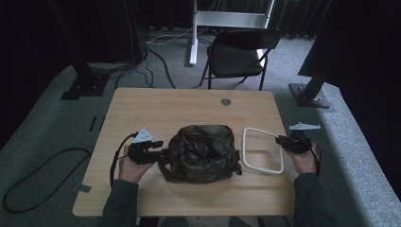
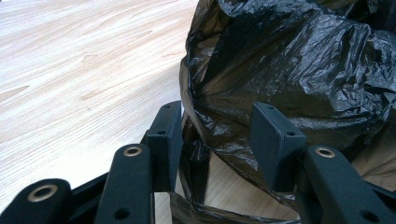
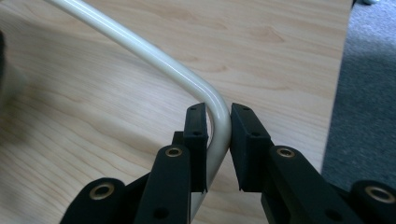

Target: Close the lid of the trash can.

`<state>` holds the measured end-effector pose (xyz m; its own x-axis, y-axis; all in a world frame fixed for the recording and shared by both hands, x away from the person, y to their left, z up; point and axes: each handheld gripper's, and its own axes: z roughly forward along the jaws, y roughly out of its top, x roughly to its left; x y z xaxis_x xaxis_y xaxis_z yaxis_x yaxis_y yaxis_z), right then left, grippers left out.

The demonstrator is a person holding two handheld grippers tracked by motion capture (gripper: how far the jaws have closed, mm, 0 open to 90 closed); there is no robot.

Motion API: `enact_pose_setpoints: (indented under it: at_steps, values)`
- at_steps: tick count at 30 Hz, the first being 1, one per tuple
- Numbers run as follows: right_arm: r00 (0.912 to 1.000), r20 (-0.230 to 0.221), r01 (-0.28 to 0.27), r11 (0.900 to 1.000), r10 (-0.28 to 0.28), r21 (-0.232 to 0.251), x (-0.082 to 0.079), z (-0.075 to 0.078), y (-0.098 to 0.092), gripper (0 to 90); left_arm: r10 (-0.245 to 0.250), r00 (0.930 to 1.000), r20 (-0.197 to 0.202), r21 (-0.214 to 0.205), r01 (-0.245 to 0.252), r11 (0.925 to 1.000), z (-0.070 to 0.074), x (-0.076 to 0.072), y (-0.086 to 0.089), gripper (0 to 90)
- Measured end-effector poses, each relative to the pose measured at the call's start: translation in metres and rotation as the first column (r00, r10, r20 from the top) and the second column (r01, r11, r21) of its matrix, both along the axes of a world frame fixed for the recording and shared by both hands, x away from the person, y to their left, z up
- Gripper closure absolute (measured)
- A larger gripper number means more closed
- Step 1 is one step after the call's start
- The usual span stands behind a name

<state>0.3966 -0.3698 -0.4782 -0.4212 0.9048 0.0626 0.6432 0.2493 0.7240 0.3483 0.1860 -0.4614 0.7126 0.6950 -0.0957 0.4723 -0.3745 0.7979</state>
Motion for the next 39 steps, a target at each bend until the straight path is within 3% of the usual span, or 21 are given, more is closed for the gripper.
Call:
enact_pose_setpoints:
  at_steps: [23, 39]
  values:
    - [0.9976, 0.051, -0.052, 0.9904, 0.046, 0.128, 0.001, 0.029, 0.021, 77.5, -0.003, 1.0000, 0.001, 0.002, 0.003, 1.0000, 0.000, 0.000, 0.000, 55.2]
    - [0.9937, 0.068, -0.099, 0.9846, 0.090, 0.144, 0.000, 0.047, 0.039, 77.5, -0.004, 1.0000, 0.001, 0.002, 0.004, 1.0000, 0.000, 0.000, -0.001, 55.2]
